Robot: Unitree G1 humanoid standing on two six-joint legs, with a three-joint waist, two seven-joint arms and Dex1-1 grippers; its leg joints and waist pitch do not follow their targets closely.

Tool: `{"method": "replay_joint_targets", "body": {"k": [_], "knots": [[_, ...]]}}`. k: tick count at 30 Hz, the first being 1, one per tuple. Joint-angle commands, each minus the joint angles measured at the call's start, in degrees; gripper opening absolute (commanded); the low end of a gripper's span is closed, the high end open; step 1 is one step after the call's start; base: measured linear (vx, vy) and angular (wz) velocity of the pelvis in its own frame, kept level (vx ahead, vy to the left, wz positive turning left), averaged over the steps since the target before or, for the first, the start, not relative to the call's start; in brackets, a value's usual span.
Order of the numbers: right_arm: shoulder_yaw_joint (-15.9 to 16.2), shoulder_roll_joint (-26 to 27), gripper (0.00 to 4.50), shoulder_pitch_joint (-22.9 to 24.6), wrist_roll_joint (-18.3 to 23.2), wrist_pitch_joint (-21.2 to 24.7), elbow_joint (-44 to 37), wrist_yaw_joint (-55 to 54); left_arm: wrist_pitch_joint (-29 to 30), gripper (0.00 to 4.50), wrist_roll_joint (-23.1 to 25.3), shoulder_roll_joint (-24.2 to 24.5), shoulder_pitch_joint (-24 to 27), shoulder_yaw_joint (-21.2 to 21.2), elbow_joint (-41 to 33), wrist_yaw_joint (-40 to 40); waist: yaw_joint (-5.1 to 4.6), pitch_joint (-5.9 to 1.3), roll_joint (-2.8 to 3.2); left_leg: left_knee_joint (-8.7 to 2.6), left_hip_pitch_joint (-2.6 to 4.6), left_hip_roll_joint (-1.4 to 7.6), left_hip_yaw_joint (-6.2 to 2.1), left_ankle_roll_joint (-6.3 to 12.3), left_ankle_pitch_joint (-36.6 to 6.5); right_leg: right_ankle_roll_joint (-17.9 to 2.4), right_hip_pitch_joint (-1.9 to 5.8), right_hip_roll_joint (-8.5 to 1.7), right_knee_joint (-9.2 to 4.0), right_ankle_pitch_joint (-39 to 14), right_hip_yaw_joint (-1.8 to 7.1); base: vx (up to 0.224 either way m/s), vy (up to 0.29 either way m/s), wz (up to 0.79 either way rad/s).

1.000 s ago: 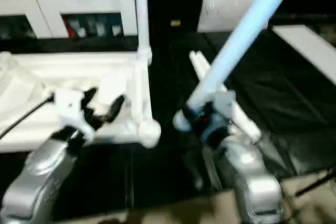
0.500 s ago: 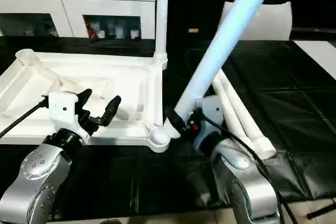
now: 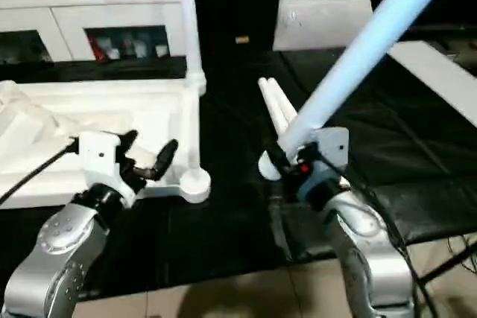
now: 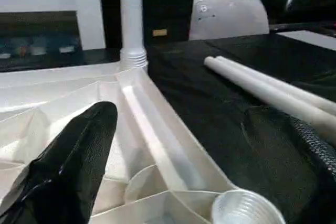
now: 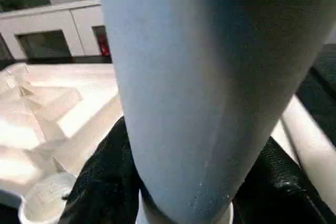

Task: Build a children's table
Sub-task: Insert table leg to table base

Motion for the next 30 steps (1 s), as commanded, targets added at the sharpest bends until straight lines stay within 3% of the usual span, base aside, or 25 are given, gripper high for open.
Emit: {"method": "replay_joint_targets", "body": {"k": [1, 3, 4, 6, 8, 10, 11, 13, 17, 18, 19, 20, 23, 27, 28, 30], "knots": [[-0.3, 0.3, 1.88, -1.9, 0.9, 0.1, -0.4, -0.6, 1.1, 4.28, 1.3, 0.5, -0.8, 0.9, 0.3, 1.0, 0.39, -2.53, -0.19, -3.93, -0.35, 1.81, -0.15, 0.00, -13.1, -4.6, 1.57, -4.22, -6.45, -16.8, 2.76, 0.000, 0.000, 0.00], [-0.1, 0.1, 1.88, -2.1, 1.3, 1.6, -0.6, -0.5, 1.2, 4.28, 1.6, 0.8, -1.0, 1.0, 0.6, 1.0, 0.63, -2.67, -0.15, -4.13, 0.13, 2.24, 0.04, 0.16, -12.7, -6.7, 1.50, -3.91, -5.74, -7.1, 2.99, 0.000, 0.000, 0.00], [0.3, -0.1, 1.88, -2.3, 1.6, 2.7, -0.9, -0.1, 1.3, 4.28, 1.9, 1.3, -1.2, 1.1, 0.9, 0.7, 0.73, -2.66, -0.04, -4.16, 0.19, 2.24, 0.13, 0.21, -12.6, -7.0, 1.60, -3.97, -5.70, -5.9, 3.02, 0.000, 0.000, 0.00], [1.2, -0.3, 1.88, -2.3, 2.1, 4.2, -1.2, 0.6, 1.0, 4.28, 1.9, 3.0, -1.9, 0.8, 1.7, -1.2, 1.22, -2.97, -0.60, -3.85, 0.37, 2.16, 0.57, 1.13, -9.6, -8.0, 1.92, -4.14, -5.34, -0.2, 3.14, 0.000, 0.000, 0.00], [2.5, -0.8, 1.88, -2.3, 2.1, 4.2, -0.9, 2.1, 0.7, 4.39, -0.1, 5.8, -3.7, 0.5, 3.8, -6.3, 1.87, -2.99, -0.42, -3.74, 0.54, 2.06, 0.82, 1.55, -7.5, -8.1, 1.86, -4.32, -5.17, 1.6, 3.17, 0.000, 0.000, 0.00], [3.0, -1.2, 1.88, -2.4, 1.9, 4.0, -0.6, 2.7, 0.5, 4.46, -0.5, 7.9, -4.9, -0.3, 5.2, -9.6, 2.21, -2.99, -0.34, -3.73, 0.72, 2.01, 0.97, 1.58, -7.3, -8.0, 1.73, -4.34, -5.15, 1.5, 3.22, 0.000, 0.000, 0.00], [3.8, -1.8, 1.88, -3.0, 1.9, 3.9, 0.1, 3.6, -0.1, 4.46, 0.1, 12.7, -7.8, -2.5, 9.2, -16.6, 2.38, -2.70, -0.39, -3.95, 0.85, 2.00, 1.07, 1.32, -8.6, -7.9, 1.54, -4.39, -5.42, -0.4, 3.30, 0.000, 0.000, 0.00], [4.1, -2.1, 1.88, -3.3, 1.8, 3.9, 0.3, 4.0, -0.8, 4.50, 0.1, 15.0, -9.1, -3.7, 11.0, -20.6, 2.35, -2.67, -0.04, -4.22, 1.00, 2.17, 1.07, 0.30, -10.3, -7.9, 1.50, -4.45, -5.16, -2.4, 3.38, 0.000, 0.000, 0.00], [4.2, -2.4, 1.88, -4.1, 1.8, 4.3, 0.8, 4.5, -3.2, 4.50, 0.5, 19.4, -11.7, -5.7, 14.7, -28.3, 2.34, -2.52, -0.16, -4.55, 1.25, 2.02, 1.39, -1.06, -14.6, -7.0, 1.22, -4.58, -5.59, -8.3, 3.89, 0.000, 0.000, 0.00], [4.1, -2.7, 1.88, -4.8, 2.0, 4.9, 1.5, 5.0, -4.6, 4.33, -0.2, 23.0, -14.2, -7.5, 18.3, -36.4, 2.25, -2.50, -0.23, -4.64, 1.17, 2.16, 1.39, -1.36, -14.5, -7.2, 1.31, -4.65, -5.47, -8.3, 3.97, 0.000, 0.000, 0.00], [4.1, -2.7, 1.88, -4.9, 2.0, 4.9, 1.5, 5.0, -4.7, 4.22, -0.2, 23.2, -14.3, -7.6, 18.5, -36.9, 2.50, -2.32, -0.38, -4.62, 1.32, 1.82, 1.51, -1.02, -14.8, -6.6, 0.94, -4.62, -6.06, -10.3, 4.11, 0.000, 0.000, 0.00], [4.1, -3.0, 1.88, -5.1, 2.0, 4.8, 2.0, 5.5, -6.2, 4.15, 0.4, 25.0, -15.7, -9.1, 20.7, -40.8, 2.39, -2.44, -0.04, -4.70, 1.43, 1.93, 1.47, -1.36, -15.5, -6.9, 0.86, -4.68, -5.79, -11.3, 4.26, 0.000, 0.000, 0.00], [4.7, -4.0, 1.88, -5.7, 1.6, 3.0, 3.5, 7.4, -11.1, 3.88, 2.3, 28.0, -20.7, -13.2, 29.7, -50.1, 2.43, -2.48, -0.02, -4.72, 1.60, 2.02, 1.64, -1.78, -16.0, -7.2, 0.70, -4.64, -5.66, -10.4, 4.42, 0.000, 0.000, 0.00], [4.9, -4.2, 1.88, -5.7, 1.8, 3.1, 3.7, 7.8, -11.8, 3.63, 1.9, 27.7, -22.6, -13.6, 33.1, -52.8, 2.54, -2.80, -0.08, -4.55, 1.57, 2.20, 1.87, -1.63, -14.0, -9.0, 0.96, -4.88, -5.20, -6.3, 4.42, 0.000, 0.000, 0.00], [5.0, -4.2, 1.88, -5.7, 1.9, 3.2, 3.7, 7.9, -11.8, 3.63, 1.6, 27.6, -23.4, -13.8, 34.5, -54.1, 2.63, -2.97, -0.11, -4.38, 1.45, 2.23, 1.93, -0.97, -11.7, -9.9, 1.14, -4.88, -4.84, -2.6, 4.34, 0.000, 0.000, 0.00], [5.8, -4.5, 1.88, -5.1, 2.0, 3.1, 3.4, 9.1, -13.4, 3.30, 1.3, 26.1, -27.3, -14.3, 41.6, -58.1, 2.81, -2.95, -0.16, -4.21, 1.57, 2.12, 2.10, -0.41, -11.4, -10.4, 1.10, -4.90, -4.92, -2.1, 4.34, 0.000, 0.000, 0.00]]}}
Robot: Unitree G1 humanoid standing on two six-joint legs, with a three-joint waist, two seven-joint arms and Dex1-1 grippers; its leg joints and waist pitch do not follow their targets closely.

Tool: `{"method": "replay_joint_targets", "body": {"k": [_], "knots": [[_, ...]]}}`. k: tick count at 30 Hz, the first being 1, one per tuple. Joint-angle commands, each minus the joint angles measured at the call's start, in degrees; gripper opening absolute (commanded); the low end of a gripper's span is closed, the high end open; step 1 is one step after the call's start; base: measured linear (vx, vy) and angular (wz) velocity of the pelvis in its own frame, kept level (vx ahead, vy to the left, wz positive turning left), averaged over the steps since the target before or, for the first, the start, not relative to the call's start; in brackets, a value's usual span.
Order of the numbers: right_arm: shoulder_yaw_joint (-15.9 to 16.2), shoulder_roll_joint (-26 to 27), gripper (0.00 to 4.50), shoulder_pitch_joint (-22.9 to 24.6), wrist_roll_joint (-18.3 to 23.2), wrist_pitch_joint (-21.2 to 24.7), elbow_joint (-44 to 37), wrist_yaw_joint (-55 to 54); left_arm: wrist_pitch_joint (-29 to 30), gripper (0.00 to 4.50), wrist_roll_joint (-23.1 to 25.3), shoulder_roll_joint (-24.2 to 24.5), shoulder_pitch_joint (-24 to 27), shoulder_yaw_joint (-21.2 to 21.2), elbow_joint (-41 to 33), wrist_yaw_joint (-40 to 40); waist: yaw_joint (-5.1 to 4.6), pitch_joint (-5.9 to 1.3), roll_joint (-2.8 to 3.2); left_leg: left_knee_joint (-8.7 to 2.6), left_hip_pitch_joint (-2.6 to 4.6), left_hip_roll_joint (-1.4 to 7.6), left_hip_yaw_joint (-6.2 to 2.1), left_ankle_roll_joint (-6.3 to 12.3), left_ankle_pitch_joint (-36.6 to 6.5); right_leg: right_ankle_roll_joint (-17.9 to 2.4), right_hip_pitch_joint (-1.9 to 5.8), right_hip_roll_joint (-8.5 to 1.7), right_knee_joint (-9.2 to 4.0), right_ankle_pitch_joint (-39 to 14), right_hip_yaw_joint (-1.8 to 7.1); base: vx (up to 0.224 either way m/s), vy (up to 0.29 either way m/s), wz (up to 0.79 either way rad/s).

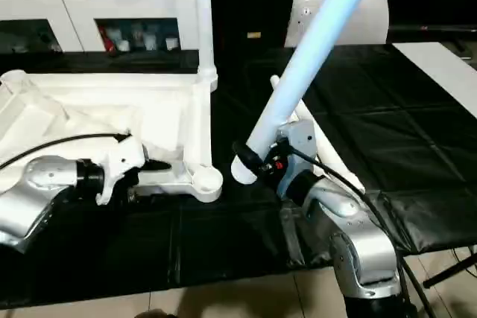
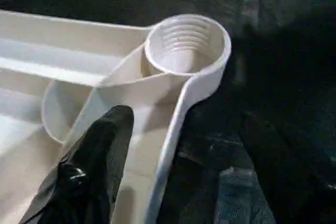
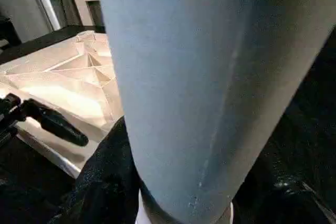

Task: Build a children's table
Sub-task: Insert table leg to table base

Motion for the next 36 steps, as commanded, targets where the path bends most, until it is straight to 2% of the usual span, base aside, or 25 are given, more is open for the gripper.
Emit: {"method": "replay_joint_targets", "body": {"k": [1, 4, 5, 7, 9, 10, 11, 12, 13, 15, 16, 17, 19, 24, 30, 33, 36], "knots": [[0.8, -0.3, 1.88, 0.0, 0.7, -0.5, -0.6, 1.2, -2.3, 3.30, 0.0, -0.9, -3.9, -0.6, 5.6, -3.4, 0.28, -2.99, 0.27, -4.22, 1.29, 2.16, -0.17, -0.79, -11.3, -10.6, 1.58, -4.30, -4.77, -3.5, 2.72, 0.000, 0.000, 0.00], [1.2, -0.5, 1.88, 0.0, 0.7, -0.6, -0.4, 1.8, -4.6, 3.10, 0.5, -1.8, -6.8, -1.2, 11.0, -5.3, 0.75, -3.04, 0.17, -4.30, 1.36, 2.38, -0.25, -0.98, -11.5, -10.8, 1.68, -4.45, -4.67, -3.9, 2.70, 0.000, 0.000, 0.00], [1.3, -0.6, 1.88, 0.0, 0.7, -0.6, -0.3, 2.0, -5.6, 2.85, 0.6, -2.4, -8.4, -1.4, 13.8, -6.5, 0.87, -3.12, 0.15, -4.35, 1.29, 2.54, -0.32, -1.08, -11.2, -11.0, 1.87, -4.62, -4.47, -2.9, 2.70, 0.000, 0.000, 0.00], [1.3, -0.6, 1.88, 0.0, 0.7, -0.6, -0.3, 2.1, -6.1, 2.75, 0.6, -2.7, -9.4, -1.4, 15.7, -7.2, 0.91, -3.13, 0.03, -4.34, 1.18, 2.57, -0.30, -0.98, -10.7, -11.2, 1.96, -4.68, -4.36, -2.2, 2.71, 0.000, 0.000, 0.00], [1.5, -0.8, 1.88, 0.2, 0.7, -0.5, -0.5, 2.4, -7.0, 2.50, 0.9, -3.1, -10.8, -1.5, 18.2, -8.4, 0.95, -3.12, 0.36, -4.25, 1.32, 2.53, -0.22, -0.83, -11.0, -11.5, 1.82, -4.68, -4.48, -2.2, 2.74, 0.000, 0.000, 0.00], [1.5, -0.8, 1.88, 0.2, 0.7, -0.5, -0.5, 2.4, -7.0, 2.41, 0.9, -3.1, -10.8, -1.5, 18.2, -8.4, 0.95, -3.11, 0.21, -4.21, 1.32, 2.45, -0.13, -0.82, -11.0, -11.5, 1.85, -4.62, -4.57, -2.4, 2.75, 0.000, 0.000, 0.00], [1.8, -1.0, 1.88, 0.7, 0.8, -0.4, -0.9, 2.7, -8.1, 2.29, 1.8, -3.1, -12.6, -2.1, 21.3, -10.6, 1.07, -3.11, 0.25, -4.26, 1.32, 2.52, -0.17, -0.80, -11.0, -11.5, 1.88, -4.69, -4.59, -2.5, 2.79, 0.000, 0.000, 0.00], [1.8, -1.0, 1.88, 0.7, 0.8, -0.4, -0.9, 2.7, -8.1, 2.29, 1.8, -3.1, -12.6, -2.1, 21.3, -10.6, 1.12, -3.16, 0.43, -4.28, 1.33, 2.57, -0.25, -0.99, -11.1, -11.4, 1.95, -4.71, -4.56, -2.4, 2.78, 0.000, 0.000, 0.00], [1.8, -1.1, 1.88, 0.9, 0.8, -0.4, -1.1, 2.8, -8.6, 2.05, 2.4, -3.0, -13.2, -2.5, 22.4, -11.5, 1.09, -3.12, 0.35, -4.34, 1.31, 2.60, -0.29, -1.03, -11.1, -11.5, 1.94, -4.71, -4.55, -2.2, 2.77, 0.000, 0.000, 0.00], [1.8, -1.1, 1.88, 1.0, 0.7, -0.4, -1.1, 2.8, -8.9, 1.90, 2.7, -2.9, -13.5, -2.7, 23.0, -12.0, 1.13, -3.06, 0.39, -4.44, 1.44, 2.74, -0.32, -1.28, -12.3, -11.9, 1.86, -4.82, -4.50, -3.0, 2.72, 0.000, 0.000, 0.00], [1.9, -1.1, 1.88, 1.1, 0.7, -0.4, -1.2, 2.8, -9.8, 1.83, 3.0, -3.1, -14.1, -2.7, 24.6, -12.5, 1.16, -3.10, 0.79, -4.45, 1.47, 2.79, -0.38, -1.38, -12.3, -12.1, 1.84, -4.85, -4.42, -2.9, 2.74, 0.000, 0.000, 0.00], [1.8, -1.1, 1.88, 1.1, 0.7, -0.5, -1.2, 2.8, -11.0, 1.83, 3.3, -3.3, -14.9, -2.7, 26.6, -13.0, 1.07, -3.01, 0.58, -4.46, 1.36, 2.67, -0.31, -1.26, -12.4, -12.0, 1.83, -4.75, -4.69, -3.1, 2.77, 0.000, 0.000, 0.00], [1.8, -1.2, 1.88, 1.4, 0.6, -0.6, -1.3, 2.9, -12.7, 1.72, 3.7, -3.7, -16.0, -2.7, 29.3, -14.0, 1.16, -3.05, 0.55, -4.44, 1.40, 2.61, -0.28, -1.38, -12.5, -11.9, 1.94, -4.81, -4.72, -3.2, 2.82, 0.000, 0.000, 0.00], [1.9, -1.3, 1.88, 1.8, 0.5, -0.6, -1.5, 3.0, -16.0, 1.25, 5.7, -4.1, -17.2, -3.0, 33.2, -14.3, 1.14, -3.00, 0.52, -4.58, 1.43, 2.85, -0.41, -1.42, -13.2, -12.5, 1.95, -4.98, -4.62, -2.8, 2.78, 0.000, 0.000, 0.00], [2.1, -1.4, 1.88, 1.8, 0.3, -0.6, -1.6, 3.1, -18.9, 0.92, 7.7, -4.0, -17.9, -3.6, 35.5, -13.3, 1.19, -2.98, 0.59, -4.63, 1.51, 2.98, -0.43, -1.40, -13.6, -12.8, 1.87, -5.07, -4.65, -2.9, 2.85, 0.000, 0.000, 0.00], [2.2, -1.4, 1.88, 1.8, 0.2, -0.7, -1.7, 3.1, -21.4, 0.55, 9.0, -4.1, -18.5, -4.0, 37.9, -13.2, 1.19, -2.92, 0.54, -4.70, 1.51, 2.98, -0.46, -1.58, -14.3, -12.6, 1.90, -5.14, -4.75, -4.0, 2.88, 0.000, 0.000, 0.00], [2.2, -1.4, 1.88, 1.8, 0.3, -0.7, -1.6, 3.1, -22.7, 0.45, 9.7, -4.4, -18.8, -3.5, 39.0, -13.4, 1.23, -2.90, 0.43, -4.73, 1.54, 3.05, -0.43, -1.54, -14.3, -12.9, 1.80, -5.18, -4.73, -4.0, 2.89, 0.000, 0.000, 0.00]]}}
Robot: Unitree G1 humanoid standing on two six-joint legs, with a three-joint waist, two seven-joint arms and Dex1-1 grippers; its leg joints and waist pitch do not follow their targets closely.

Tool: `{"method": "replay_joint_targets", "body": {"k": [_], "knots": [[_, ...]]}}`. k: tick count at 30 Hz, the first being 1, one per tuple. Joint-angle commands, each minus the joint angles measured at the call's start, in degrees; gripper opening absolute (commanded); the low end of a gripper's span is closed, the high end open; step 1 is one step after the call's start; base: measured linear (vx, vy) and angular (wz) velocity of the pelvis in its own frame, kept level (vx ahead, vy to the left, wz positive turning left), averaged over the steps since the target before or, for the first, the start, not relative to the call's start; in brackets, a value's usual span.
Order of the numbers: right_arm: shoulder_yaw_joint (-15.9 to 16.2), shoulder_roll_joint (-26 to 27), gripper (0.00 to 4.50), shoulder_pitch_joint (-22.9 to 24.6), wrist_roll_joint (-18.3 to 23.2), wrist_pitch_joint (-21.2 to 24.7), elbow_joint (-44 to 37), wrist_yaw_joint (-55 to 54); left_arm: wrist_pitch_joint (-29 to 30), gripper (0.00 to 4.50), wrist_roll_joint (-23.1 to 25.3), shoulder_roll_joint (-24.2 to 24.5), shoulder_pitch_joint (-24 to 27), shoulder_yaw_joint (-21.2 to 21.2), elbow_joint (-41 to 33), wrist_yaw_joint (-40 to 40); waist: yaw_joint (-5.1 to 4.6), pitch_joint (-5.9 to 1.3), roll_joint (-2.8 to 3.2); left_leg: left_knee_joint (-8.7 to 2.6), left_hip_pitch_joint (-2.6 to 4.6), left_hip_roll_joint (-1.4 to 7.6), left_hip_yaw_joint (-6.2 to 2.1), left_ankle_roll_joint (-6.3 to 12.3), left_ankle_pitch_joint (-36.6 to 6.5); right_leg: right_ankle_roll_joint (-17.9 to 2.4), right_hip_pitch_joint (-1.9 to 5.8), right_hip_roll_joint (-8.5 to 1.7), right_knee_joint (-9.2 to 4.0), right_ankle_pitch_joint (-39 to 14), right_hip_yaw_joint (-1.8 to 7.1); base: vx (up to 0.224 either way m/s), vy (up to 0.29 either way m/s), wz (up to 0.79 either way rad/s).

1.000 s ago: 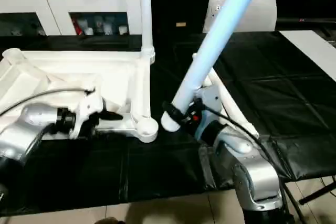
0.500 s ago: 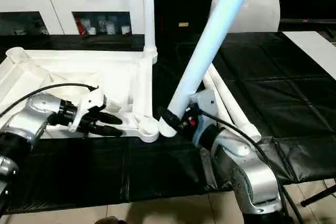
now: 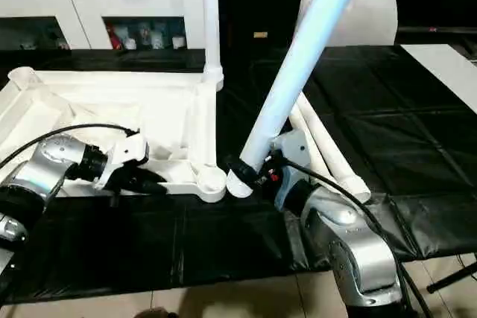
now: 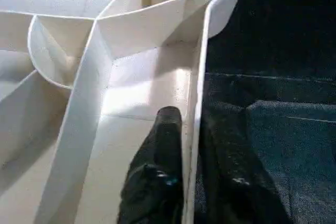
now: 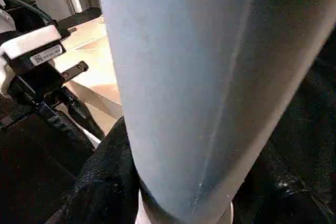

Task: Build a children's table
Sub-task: Insert table leg to table base

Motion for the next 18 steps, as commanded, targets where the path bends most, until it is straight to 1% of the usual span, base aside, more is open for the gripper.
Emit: {"method": "replay_joint_targets", "body": {"k": [1, 2, 4, 5, 7, 8, 9, 10, 11, 12, 13, 14, 15, 16, 17, 18], "knots": [[0.1, -0.2, 1.88, -0.4, 0.3, -0.6, -1.2, 0.3, -1.4, 0.35, 1.6, 0.0, -1.6, 0.0, 0.9, 0.3, 0.16, -2.91, 0.48, -4.75, 1.54, 3.07, -0.62, -1.59, -14.6, -12.8, 1.76, -5.12, -4.78, -4.4, 2.85, 0.000, 0.000, 0.00], [0.1, -0.2, 1.88, -0.4, 0.3, -0.6, -1.2, 0.3, -1.4, 0.14, 1.6, 0.0, -1.6, 0.0, 0.9, 0.3, 0.16, -2.91, 0.48, -4.75, 1.54, 3.07, -0.62, -1.59, -14.6, -12.8, 1.76, -5.12, -4.78, -4.4, 2.85, 0.000, 0.000, 0.00], [0.2, 0.0, 1.88, -0.8, 0.3, -0.4, -0.8, 0.1, -2.0, 0.09, 1.8, 0.1, -1.2, 0.2, 0.8, 1.7, 0.14, -2.86, 0.45, -4.81, 1.50, 3.07, -0.64, -1.68, -14.9, -12.7, 1.76, -5.18, -4.83, -5.3, 2.89, 0.000, 0.000, 0.00], [0.3, 0.1, 1.88, -1.1, 0.2, -0.4, -0.4, 0.1, -2.0, 0.04, 1.5, -0.2, -1.0, 0.8, 0.9, 2.1, 0.12, -2.84, 0.65, -4.85, 1.54, 3.08, -0.66, -1.83, -15.4, -12.5, 1.69, -5.17, -4.93, -5.9, 2.89, 0.000, 0.000, 0.00], [0.7, 0.1, 1.88, -1.7, 0.0, -0.5, 0.4, 0.5, -1.0, 0.01, -0.4, -1.1, -0.2, 2.3, -0.3, 2.0, 0.10, -2.90, 0.57, -4.80, 1.51, 3.08, -0.64, -1.92, -15.1, -12.9, 1.74, -5.17, -4.76, -4.9, 2.88, 0.000, 0.000, 0.00], [0.8, 0.1, 1.88, -2.0, -0.1, -0.7, 0.7, 0.6, -0.6, 0.01, -1.0, -1.4, 0.1, 2.8, -0.9, 1.9, 0.13, -2.97, 1.17, -4.76, 1.48, 3.04, -0.70, -2.03, -14.8, -13.2, 1.79, -5.21, -4.59, -4.3, 2.86, 0.000, 0.000, 0.00], [1.0, 0.1, 1.88, -2.9, -0.8, -1.5, 1.8, 0.6, 0.5, 0.00, -2.3, -2.1, 0.9, 3.6, -2.6, 2.0, -0.11, -3.01, 0.67, -4.72, 1.34, 3.01, -0.63, -1.89, -14.3, -13.5, 1.95, -5.11, -4.57, -2.7, 2.84, 0.000, 0.000, 0.00], [1.2, 0.2, 1.88, -3.2, -1.1, -2.0, 2.2, 0.8, 0.9, 0.00, -2.6, -2.4, 1.2, 3.8, -3.2, 2.1, -0.06, -3.10, 0.78, -4.62, 1.33, 2.98, -0.63, -1.81, -13.9, -13.7, 1.98, -5.18, -4.44, -2.1, 2.82, 0.000, 0.000, 0.00], [1.6, 1.0, 1.88, -4.8, -2.6, -5.2, 4.4, 0.6, 2.1, 0.00, -3.5, -3.6, 3.2, 4.4, -6.5, 3.4, -0.09, -3.17, 0.75, -4.49, 1.33, 3.01, -0.53, -1.42, -13.1, -14.2, 1.97, -5.22, -4.43, -1.0, 2.82, 0.000, 0.000, 0.00], [1.7, 1.2, 1.88, -5.2, -2.9, -6.0, 5.0, 0.5, 2.3, 0.00, -3.6, -3.9, 3.7, 4.5, -7.3, 3.9, -0.26, -3.17, 0.81, -4.47, 1.14, 3.14, -0.55, -1.20, -12.5, -14.6, 1.99, -5.30, -4.24, 0.0, 2.78, 0.000, 0.000, 0.00], [1.7, 2.5, 1.88, -6.4, -3.7, -7.2, 6.9, -0.9, 2.3, 0.00, -2.8, -4.7, 6.0, 4.3, -10.2, 7.0, -0.35, -3.14, 0.78, -4.37, 1.07, 3.10, -0.49, -0.82, -12.0, -14.6, 1.98, -5.19, -4.27, 0.5, 2.77, 0.000, 0.000, 0.00], [1.6, 2.7, 1.88, -6.6, -3.8, -7.1, 7.1, -1.2, 2.2, 0.00, -2.6, -4.8, 6.4, 4.3, -10.6, 7.6, -0.26, -3.09, 0.77, -4.31, 1.10, 2.97, -0.37, -0.47, -11.8, -14.6, 1.95, -5.08, -4.34, 0.4, 2.76, 0.000, 0.000, 0.00], [1.8, 2.8, 1.88, -7.4, -3.4, -7.1, 8.3, -0.2, 1.8, 0.00, -2.2, -5.2, 7.8, 4.0, -12.3, 8.5, -0.09, -3.17, 0.99, -4.16, 1.15, 2.91, -0.33, 0.16, -11.0, -14.3, 2.07, -5.07, -4.34, 0.3, 2.79, 0.000, 0.000, 0.00], [1.9, 2.9, 1.88, -7.8, -3.2, -7.1, 8.8, 0.2, 1.8, 0.00, -2.0, -5.3, 8.4, 3.9, -12.9, 8.8, -0.07, -3.19, 1.00, -4.17, 1.15, 2.99, -0.33, 0.40, -10.7, -14.2, 2.08, -5.04, -4.31, 0.6, 2.77, 0.000, 0.000, 0.00], [2.0, 3.0, 1.88, -8.6, -3.1, -7.4, 10.2, 0.8, 2.0, 0.00, -1.7, -5.7, 9.4, 3.7, -14.1, 9.3, 0.03, -3.17, 0.84, -4.13, 1.05, 2.92, -0.25, 0.88, -10.0, -13.9, 2.10, -4.93, -4.36, 0.9, 2.78, 0.000, 0.000, 0.00], [2.1, 3.0, 1.88, -9.0, -3.4, -8.3, 11.1, 1.0, 2.4, 0.00, -1.6, -5.7, 9.8, 3.5, -14.7, 9.3, 0.06, -3.21, 1.07, -4.09, 0.95, 2.85, -0.27, 1.00, -9.5, -13.7, 2.12, -4.94, -4.29, 0.7, 2.74, 0.000, 0.000, 0.00]]}}
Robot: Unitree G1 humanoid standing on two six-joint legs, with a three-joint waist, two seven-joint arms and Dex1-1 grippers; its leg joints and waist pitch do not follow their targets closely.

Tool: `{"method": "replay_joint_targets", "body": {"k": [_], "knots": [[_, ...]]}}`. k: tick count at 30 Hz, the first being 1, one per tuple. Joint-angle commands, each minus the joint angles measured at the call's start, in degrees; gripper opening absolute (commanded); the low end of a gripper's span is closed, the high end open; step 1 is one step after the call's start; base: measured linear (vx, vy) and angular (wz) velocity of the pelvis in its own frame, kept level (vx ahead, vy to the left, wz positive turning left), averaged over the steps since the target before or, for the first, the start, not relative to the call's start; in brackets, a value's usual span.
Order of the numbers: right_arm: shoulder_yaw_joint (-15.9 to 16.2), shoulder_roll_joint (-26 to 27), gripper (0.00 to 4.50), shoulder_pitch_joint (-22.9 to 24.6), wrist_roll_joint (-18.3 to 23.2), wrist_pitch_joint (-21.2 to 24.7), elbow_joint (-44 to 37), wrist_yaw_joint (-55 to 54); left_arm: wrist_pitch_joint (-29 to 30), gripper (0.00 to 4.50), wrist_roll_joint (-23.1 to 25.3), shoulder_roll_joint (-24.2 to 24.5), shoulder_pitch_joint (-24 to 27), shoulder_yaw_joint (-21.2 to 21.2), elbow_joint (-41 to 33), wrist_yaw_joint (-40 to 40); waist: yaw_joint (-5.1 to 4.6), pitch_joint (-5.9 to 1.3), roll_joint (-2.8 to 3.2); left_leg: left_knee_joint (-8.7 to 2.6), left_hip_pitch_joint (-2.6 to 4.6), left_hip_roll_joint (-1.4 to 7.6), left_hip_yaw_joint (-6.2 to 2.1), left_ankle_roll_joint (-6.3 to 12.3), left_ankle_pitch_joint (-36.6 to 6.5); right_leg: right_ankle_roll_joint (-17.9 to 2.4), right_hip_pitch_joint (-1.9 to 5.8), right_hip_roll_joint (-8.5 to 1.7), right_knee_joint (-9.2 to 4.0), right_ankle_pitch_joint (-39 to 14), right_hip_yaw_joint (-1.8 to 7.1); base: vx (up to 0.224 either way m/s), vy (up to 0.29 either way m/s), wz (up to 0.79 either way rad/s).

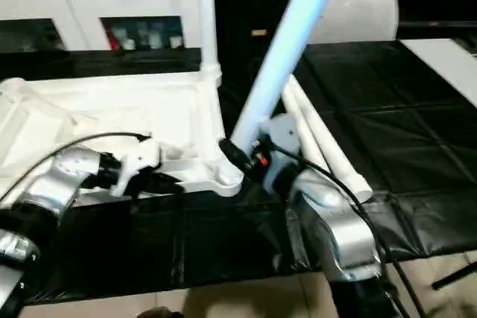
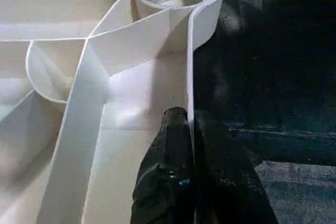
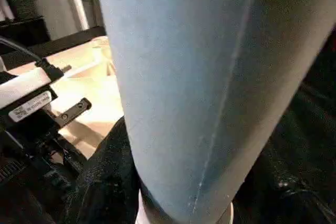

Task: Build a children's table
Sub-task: Insert table leg to table base

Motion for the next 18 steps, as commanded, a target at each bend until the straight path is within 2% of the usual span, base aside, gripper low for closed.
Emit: {"method": "replay_joint_targets", "body": {"k": [1, 2, 3, 4, 5, 7, 12, 15, 16, 18], "knots": [[-0.2, -0.1, 1.88, -1.0, -0.2, -1.6, 1.5, 0.9, 0.2, 0.00, -1.1, -1.3, 1.4, 0.5, -1.3, 1.5, 0.13, -3.34, -0.02, -4.01, 1.08, 2.89, -0.55, 0.79, -9.5, -13.5, 2.18, -4.82, -4.21, 0.7, 2.58, 0.000, 0.000, 0.00], [-0.1, 0.0, 1.88, -1.3, -0.4, -3.0, 2.4, 1.4, 0.3, 0.00, -0.7, -1.2, 1.8, 0.2, -1.8, 1.5, 0.08, -3.34, -0.16, -4.02, 1.08, 2.89, -0.55, 0.82, -9.6, -13.3, 2.18, -4.82, -4.19, 0.4, 2.54, 0.000, 0.000, 0.00], [0.1, -0.1, 1.88, -1.5, -0.5, -3.7, 3.2, 1.8, 0.1, 0.00, -0.2, -0.9, 2.0, -0.1, -2.2, 1.2, 0.06, -3.28, -0.06, -4.10, 1.09, 2.97, -0.54, 0.69, -10.0, -13.1, 2.09, -4.80, -4.26, 0.0, 2.55, 0.000, 0.000, 0.00], [0.2, -0.3, 1.88, -1.6, -0.6, -3.5, 3.6, 2.2, 0.0, 0.00, 0.1, -0.6, 2.2, -0.4, -2.5, 0.9, 0.00, -3.29, -0.55, -4.17, 1.06, 2.97, -0.53, 0.80, -10.0, -13.0, 2.19, -4.76, -4.30, 0.0, 2.52, 0.000, 0.000, 0.00], [1.0, -1.4, 1.88, -1.9, -0.3, -2.8, 4.9, 4.7, 0.7, 0.00, 0.8, 0.4, 3.2, -0.9, -4.9, 0.0, 0.06, -3.32, -0.17, -4.12, 1.15, 2.95, -0.55, 0.93, -9.9, -13.0, 2.15, -4.78, -4.23, -0.2, 2.50, 0.000, 0.000, 0.00], [1.7, -2.5, 1.88, -1.9, 0.7, -2.0, 5.2, 8.0, 1.3, 0.00, 0.7, 1.1, 3.8, -1.2, -6.7, -1.2, 0.03, -3.40, -0.11, -4.07, 1.17, 3.07, -0.57, 1.27, -9.6, -13.2, 2.25, -4.80, -4.10, 0.9, 2.48, 0.000, 0.000, 0.00], [3.2, -4.9, 1.88, -2.2, 2.4, -0.6, 6.2, 14.2, 3.4, 0.00, -0.7, 2.5, 4.3, -2.3, -10.4, -6.0, 0.09, -3.40, -0.16, -3.90, 1.03, 3.00, -0.39, 2.65, -8.0, -13.8, 2.26, -4.75, -4.07, 3.0, 2.46, 0.000, 0.000, 0.00], [4.5, -6.0, 1.88, -2.7, 2.0, -0.3, 6.9, 16.3, 4.2, 0.00, -0.9, 2.4, 3.8, -3.0, -10.5, -7.7, 0.08, -3.32, -0.17, -3.95, 1.19, 2.99, -0.34, 2.34, -8.8, -14.0, 2.12, -4.69, -4.20, 1.5, 2.39, 0.000, 0.000, 0.00], [5.7, -7.0, 1.88, -3.2, 1.0, -0.3, 7.4, 17.8, 4.2, 0.00, -0.8, 2.4, 3.5, -3.4, -10.4, -8.8, 0.05, -3.29, -0.43, -3.96, 1.17, 2.98, -0.30, 2.31, -9.0, -14.1, 2.16, -4.70, -4.26, 1.1, 2.42, 0.000, 0.000, 0.00], [6.3, -7.5, 1.88, -3.4, 0.5, -0.5, 7.8, 18.5, 4.1, 0.00, -0.6, 2.5, 3.4, -3.6, -10.4, -9.2, 0.17, -3.24, -0.25, -3.99, 1.26, 3.05, -0.31, 2.13, -9.3, -13.9, 2.07, -4.75, -4.36, -0.2, 2.44, 0.000, 0.000, 0.00]]}}
